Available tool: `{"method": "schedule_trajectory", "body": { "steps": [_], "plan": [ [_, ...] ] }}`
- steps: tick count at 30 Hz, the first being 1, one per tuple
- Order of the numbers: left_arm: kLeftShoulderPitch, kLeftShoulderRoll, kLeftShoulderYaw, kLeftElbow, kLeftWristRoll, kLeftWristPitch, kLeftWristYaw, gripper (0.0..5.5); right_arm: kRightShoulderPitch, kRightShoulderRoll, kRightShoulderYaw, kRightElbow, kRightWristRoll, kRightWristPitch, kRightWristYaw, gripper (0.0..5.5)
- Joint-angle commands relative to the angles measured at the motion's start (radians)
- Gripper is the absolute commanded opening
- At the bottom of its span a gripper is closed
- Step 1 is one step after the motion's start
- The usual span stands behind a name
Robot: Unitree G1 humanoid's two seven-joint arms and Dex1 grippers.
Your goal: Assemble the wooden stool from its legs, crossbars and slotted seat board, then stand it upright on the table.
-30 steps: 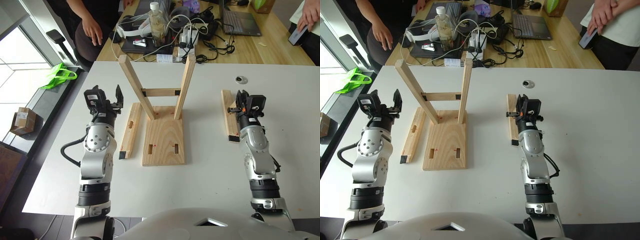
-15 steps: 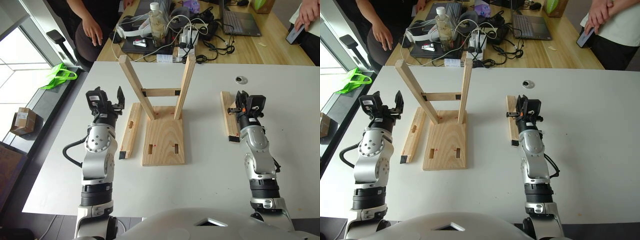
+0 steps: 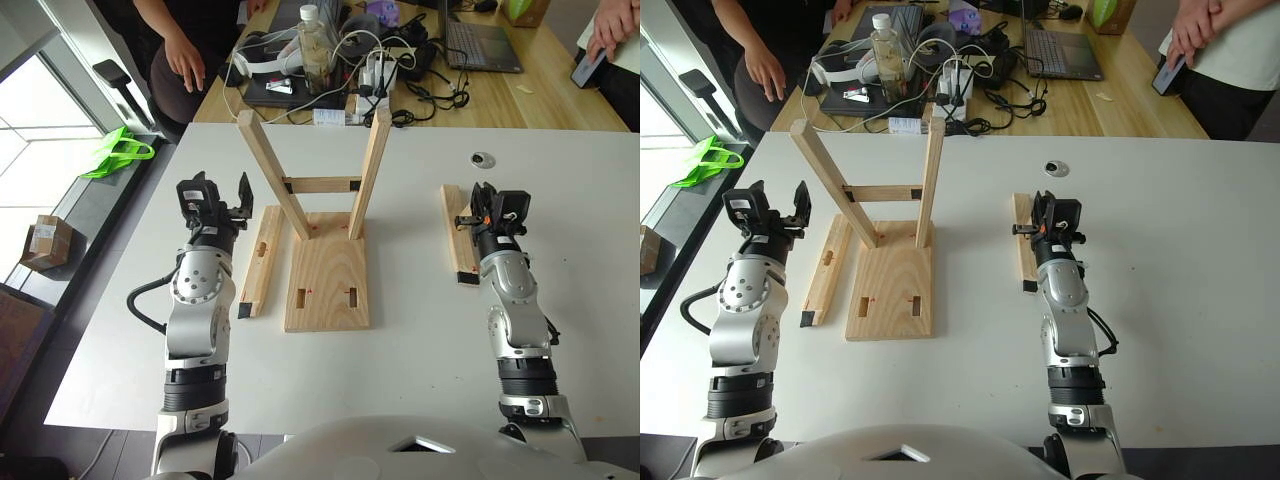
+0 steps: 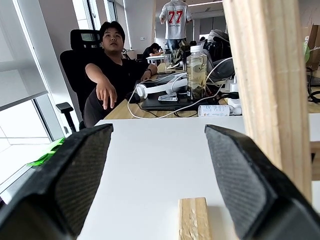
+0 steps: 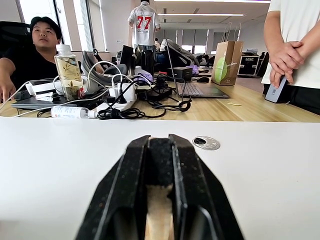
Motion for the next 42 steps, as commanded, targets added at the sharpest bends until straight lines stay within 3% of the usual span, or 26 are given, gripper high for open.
{"method": "schedule_trajectory", "body": {
  "steps": [1,42],
  "plan": [
    [-0.016,-0.008,-0.002,-0.008,0.023,0.004,0.001,3.36,-0.006,0.008,-0.007,0.008,-0.004,0.017,0.002,0.37],
    [-0.020,-0.040,0.024,0.002,0.059,0.009,0.008,3.27,-0.009,0.016,-0.008,0.014,-0.010,0.019,0.006,0.37]
  ]
}}
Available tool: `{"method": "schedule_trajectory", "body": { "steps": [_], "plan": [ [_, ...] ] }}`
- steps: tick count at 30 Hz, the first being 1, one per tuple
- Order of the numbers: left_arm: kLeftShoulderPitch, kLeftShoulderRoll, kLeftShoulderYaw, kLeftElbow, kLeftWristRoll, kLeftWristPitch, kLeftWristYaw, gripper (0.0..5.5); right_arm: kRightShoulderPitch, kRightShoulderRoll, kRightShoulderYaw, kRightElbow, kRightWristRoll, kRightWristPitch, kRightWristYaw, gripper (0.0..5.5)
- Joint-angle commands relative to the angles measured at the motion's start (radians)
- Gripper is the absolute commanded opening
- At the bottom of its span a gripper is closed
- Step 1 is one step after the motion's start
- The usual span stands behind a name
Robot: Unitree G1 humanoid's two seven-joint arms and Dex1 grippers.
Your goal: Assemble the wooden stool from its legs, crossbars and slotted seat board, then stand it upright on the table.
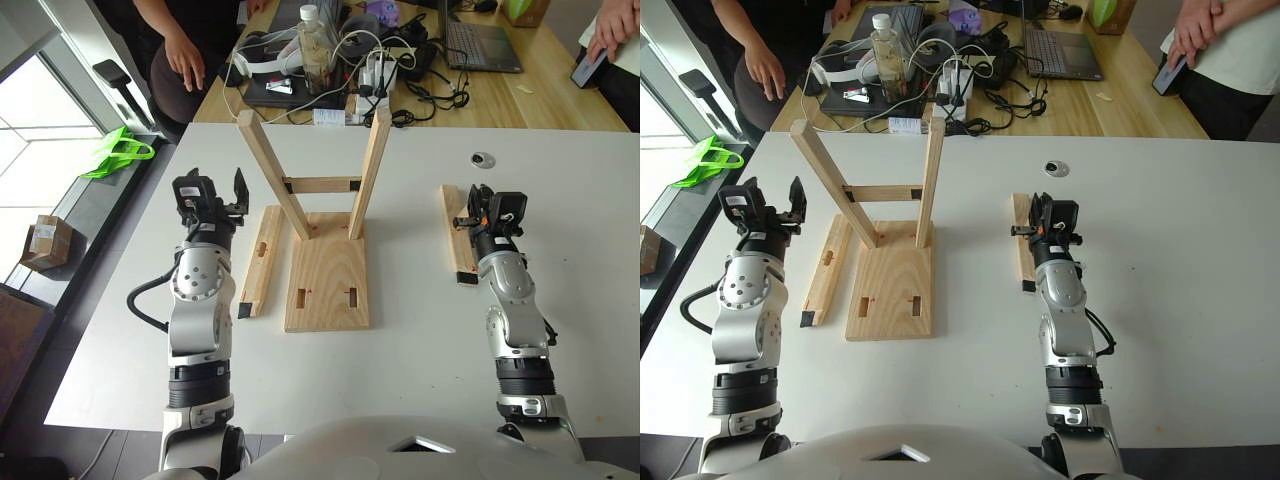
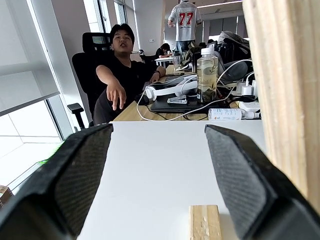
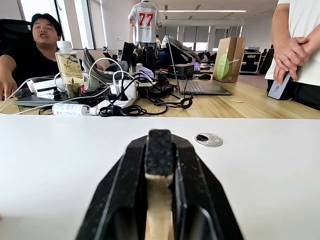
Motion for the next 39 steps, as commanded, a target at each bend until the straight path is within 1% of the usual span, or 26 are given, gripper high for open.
{"method": "schedule_trajectory", "body": {
  "steps": [1,2,5,7,8,12,15,22,23,25,26,29,31,34,35,36,39],
  "plan": [
    [0.003,-0.009,-0.013,-0.009,0.016,0.010,-0.001,3.27,-0.008,0.003,-0.007,0.006,-0.006,0.014,0.003,0.37],
    [0.001,-0.012,-0.013,-0.006,0.009,0.008,-0.008,3.27,-0.008,0.003,-0.008,0.006,-0.005,0.014,0.004,0.37],
    [0.003,-0.013,-0.018,-0.016,0.010,0.009,-0.014,2.81,-0.007,0.003,-0.009,0.005,-0.005,0.013,0.004,0.37],
    [-0.010,-0.009,-0.015,0.003,0.006,0.007,-0.023,2.75,-0.006,0.003,-0.009,0.003,-0.006,0.014,0.004,0.37],
    [-0.013,-0.010,-0.014,0.004,-0.003,0.002,-0.031,2.54,-0.005,0.003,-0.009,0.002,-0.005,0.014,0.004,0.37],
    [-0.011,-0.008,-0.010,0.007,0.022,0.021,-0.008,2.47,-0.006,0.004,-0.008,0.004,-0.005,0.013,0.005,0.37],
    [-0.015,-0.017,0.005,0.007,-0.008,0.022,-0.017,2.47,-0.008,0.005,-0.007,0.005,-0.005,0.013,0.006,0.37],
    [-0.021,-0.019,0.021,0.008,-0.027,0.020,-0.011,3.51,-0.009,0.005,-0.007,0.005,-0.005,0.013,0.007,0.37],
    [-0.021,-0.019,0.022,0.008,-0.027,0.020,-0.010,3.55,-0.009,0.005,-0.007,0.004,-0.005,0.013,0.007,0.37],
    [-0.021,-0.020,0.022,0.008,-0.027,0.020,-0.010,3.87,-0.009,0.004,-0.007,0.004,-0.005,0.013,0.007,0.37],
    [-0.020,-0.020,0.022,0.007,-0.027,0.020,-0.011,4.14,-0.009,0.004,-0.007,0.004,-0.006,0.013,0.007,0.37],
    [-0.020,-0.018,0.016,0.005,-0.022,0.036,-0.009,4.40,-0.013,0.003,-0.008,0.007,-0.005,0.014,0.008,0.37],
    [-0.017,-0.019,0.004,-0.002,-0.035,0.040,-0.031,4.40,-0.013,0.003,-0.008,0.007,-0.004,0.014,0.009,0.37],
    [-0.013,-0.025,0.003,-0.009,-0.034,0.040,-0.031,4.02,-0.014,0.003,-0.008,0.007,-0.005,0.013,0.009,0.37],
    [-0.012,-0.027,0.006,-0.009,-0.035,0.040,-0.031,3.79,-0.014,0.003,-0.008,0.007,-0.005,0.013,0.009,0.37],
    [-0.012,-0.027,0.009,-0.009,-0.033,0.041,-0.029,3.70,-0.014,0.003,-0.008,0.008,-0.005,0.012,0.009,0.37],
    [-0.015,-0.026,0.019,-0.006,-0.027,0.046,-0.018,3.19,-0.016,0.004,-0.008,0.009,-0.005,0.013,0.009,0.37]
  ]
}}
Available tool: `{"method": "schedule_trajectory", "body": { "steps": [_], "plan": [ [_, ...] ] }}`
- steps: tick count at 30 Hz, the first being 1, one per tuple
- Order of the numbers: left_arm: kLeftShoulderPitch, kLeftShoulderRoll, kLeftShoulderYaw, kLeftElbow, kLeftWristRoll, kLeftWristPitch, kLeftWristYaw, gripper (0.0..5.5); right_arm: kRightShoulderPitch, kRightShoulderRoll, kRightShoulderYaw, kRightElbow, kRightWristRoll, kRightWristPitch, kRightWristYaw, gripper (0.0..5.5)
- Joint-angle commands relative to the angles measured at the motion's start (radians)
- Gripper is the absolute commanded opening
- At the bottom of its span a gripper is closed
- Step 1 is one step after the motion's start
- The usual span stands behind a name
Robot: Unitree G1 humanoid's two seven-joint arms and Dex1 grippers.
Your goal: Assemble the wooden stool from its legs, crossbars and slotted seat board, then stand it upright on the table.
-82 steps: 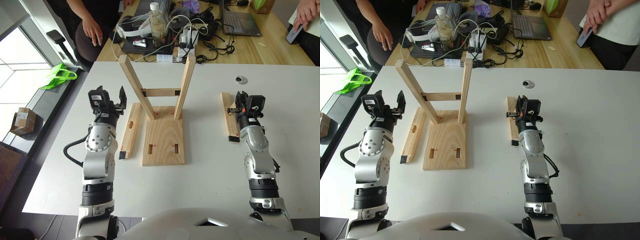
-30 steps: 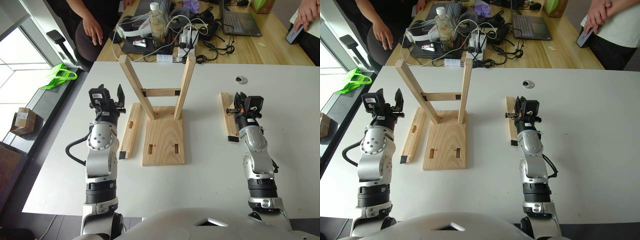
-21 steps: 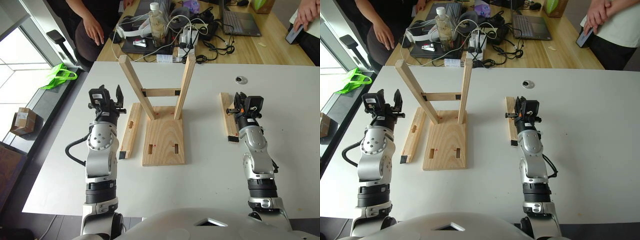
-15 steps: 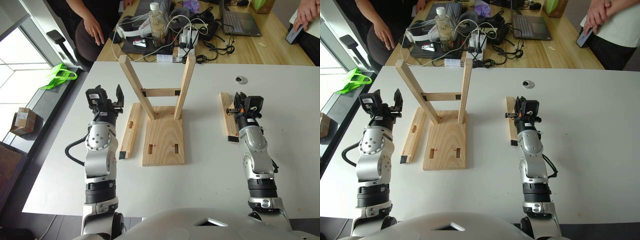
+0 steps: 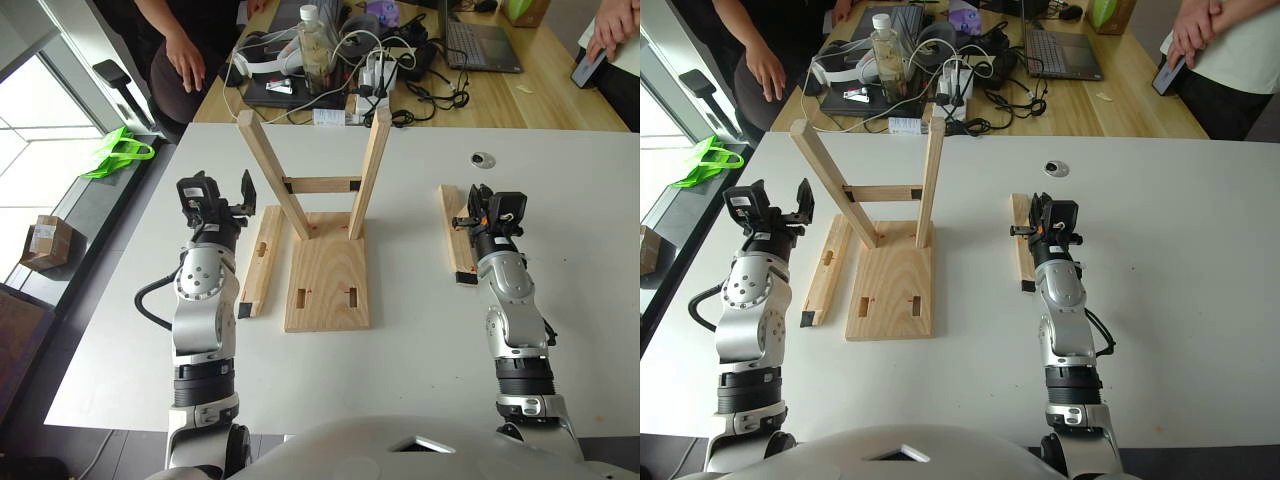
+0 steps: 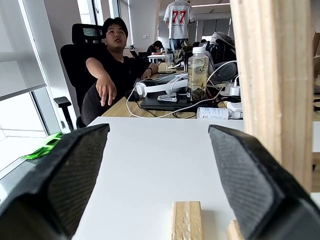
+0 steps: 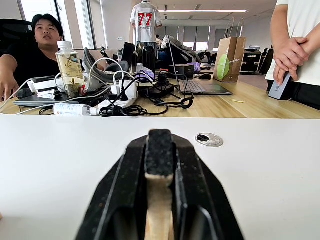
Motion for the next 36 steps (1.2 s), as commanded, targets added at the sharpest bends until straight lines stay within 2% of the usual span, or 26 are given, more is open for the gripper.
{"method": "schedule_trajectory", "body": {
  "steps": [1,6,14,19,22,28,36],
  "plan": [
    [-0.010,0.004,0.012,-0.004,0.012,0.029,0.017,3.15,-0.016,0.001,-0.006,0.009,-0.004,0.013,0.006,0.37],
    [-0.017,-0.002,0.017,0.001,0.008,0.037,0.022,3.15,-0.020,0.001,-0.008,0.012,-0.005,0.012,0.005,0.37],
    [-0.018,-0.002,0.023,-0.002,0.008,0.041,0.026,4.29,-0.023,-0.003,-0.009,0.015,-0.006,0.013,0.008,0.37],
    [-0.023,0.003,0.013,0.011,0.004,0.046,0.005,4.29,-0.012,-0.001,-0.010,0.014,-0.009,0.006,0.006,0.37],
    [-0.026,0.002,0.015,0.009,0.006,0.034,-0.001,3.77,-0.016,-0.001,-0.011,0.017,-0.011,0.005,0.007,0.37],
    [-0.040,0.019,0.011,0.015,0.035,0.049,0.006,3.65,-0.029,0.000,-0.020,0.025,-0.015,0.004,-0.003,0.37],
    [-0.142,0.082,0.121,-0.043,-0.017,0.152,0.021,3.65,-0.079,-0.020,-0.067,0.049,-0.017,-0.011,-0.020,0.37]
  ]
}}
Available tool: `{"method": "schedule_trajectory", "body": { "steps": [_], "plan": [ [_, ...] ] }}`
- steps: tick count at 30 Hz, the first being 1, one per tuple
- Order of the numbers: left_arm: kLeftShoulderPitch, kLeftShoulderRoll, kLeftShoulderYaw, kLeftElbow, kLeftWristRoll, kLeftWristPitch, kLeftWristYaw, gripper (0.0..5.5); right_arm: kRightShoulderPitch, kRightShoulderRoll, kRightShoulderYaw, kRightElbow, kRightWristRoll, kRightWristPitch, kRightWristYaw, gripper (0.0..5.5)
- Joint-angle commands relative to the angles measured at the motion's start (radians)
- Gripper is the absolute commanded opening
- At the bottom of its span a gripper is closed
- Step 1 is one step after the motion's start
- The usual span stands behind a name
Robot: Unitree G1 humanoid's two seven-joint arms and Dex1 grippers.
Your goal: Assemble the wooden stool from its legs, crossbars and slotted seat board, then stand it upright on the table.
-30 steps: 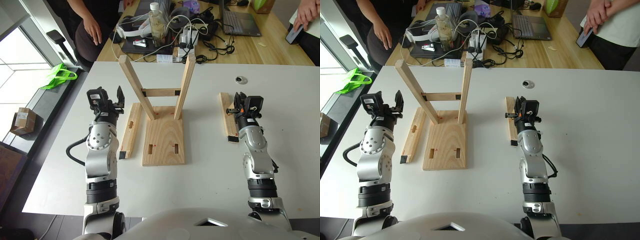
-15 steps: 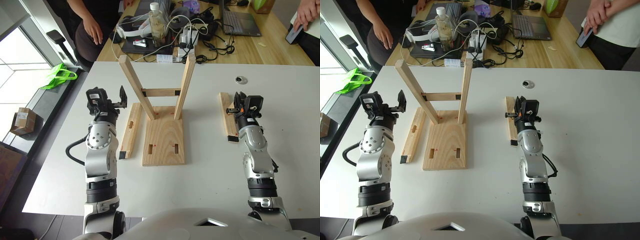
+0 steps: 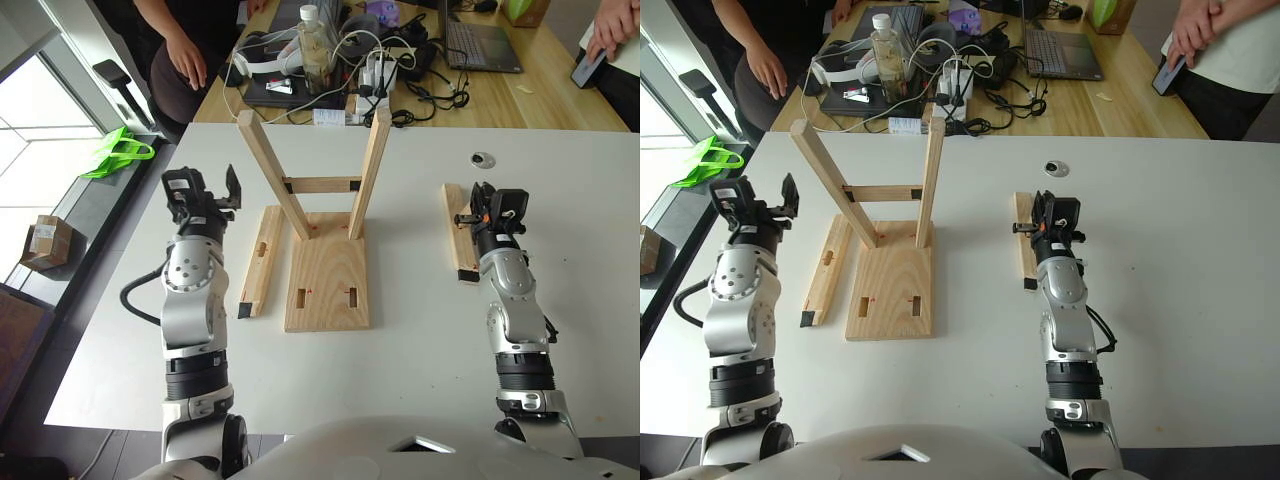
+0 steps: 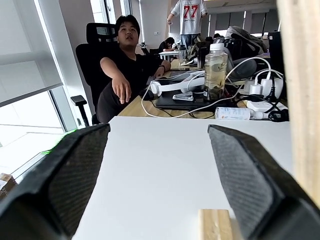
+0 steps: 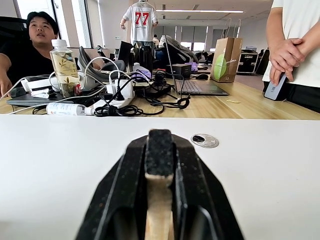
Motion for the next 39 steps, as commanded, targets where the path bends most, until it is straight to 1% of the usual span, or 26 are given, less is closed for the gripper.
{"method": "schedule_trajectory", "body": {
  "steps": [1,4,6,8,11,15,18,20,23,29,35,39],
  "plan": [
    [-0.118,0.045,0.074,-0.076,-0.077,0.110,0.003,3.65,-0.057,-0.023,-0.049,0.013,0.008,-0.018,-0.013,0.37],
    [-0.216,0.024,0.151,-0.164,-0.309,0.308,-0.019,3.65,-0.084,-0.008,-0.088,-0.011,0.119,-0.053,0.064,0.37],
    [-0.231,-0.016,0.182,-0.244,-0.584,0.458,-0.058,3.65,-0.086,0.033,-0.125,-0.066,0.299,-0.036,0.157,0.37],
    [-0.219,-0.042,0.198,-0.301,-0.816,0.536,-0.085,3.65,-0.081,0.070,-0.167,-0.131,0.516,0.026,0.238,0.37],
    [-0.190,-0.052,0.189,-0.359,-1.050,0.575,-0.087,3.65,-0.073,0.087,-0.222,-0.228,0.831,0.153,0.312,0.37],
    [-0.162,-0.040,0.155,-0.390,-1.298,0.576,-0.038,3.65,-0.067,0.060,-0.306,-0.334,1.217,0.289,0.357,0.37],
    [-0.150,-0.047,0.124,-0.396,-1.454,0.530,0.001,3.65,-0.064,0.029,-0.346,-0.387,1.409,0.349,0.378,0.37],
    [-0.134,-0.050,0.070,-0.409,-1.521,0.513,0.023,3.65,-0.068,0.014,-0.358,-0.423,1.517,0.377,0.385,0.37],
    [-0.120,-0.045,-0.004,-0.417,-1.576,0.485,0.058,3.65,-0.049,-0.003,-0.323,-0.480,1.594,0.428,0.407,0.37],
    [-0.111,-0.010,-0.112,-0.441,-1.656,0.446,0.080,3.65,0.013,-0.005,-0.213,-0.526,1.623,0.502,0.429,0.37],
    [-0.104,0.048,-0.155,-0.454,-1.684,0.420,0.063,3.65,0.028,-0.011,-0.161,-0.534,1.635,0.512,0.430,0.37],
    [-0.091,0.081,-0.170,-0.465,-1.690,0.404,0.044,3.65,0.032,-0.023,-0.162,-0.519,1.644,0.508,0.427,0.37]
  ]
}}
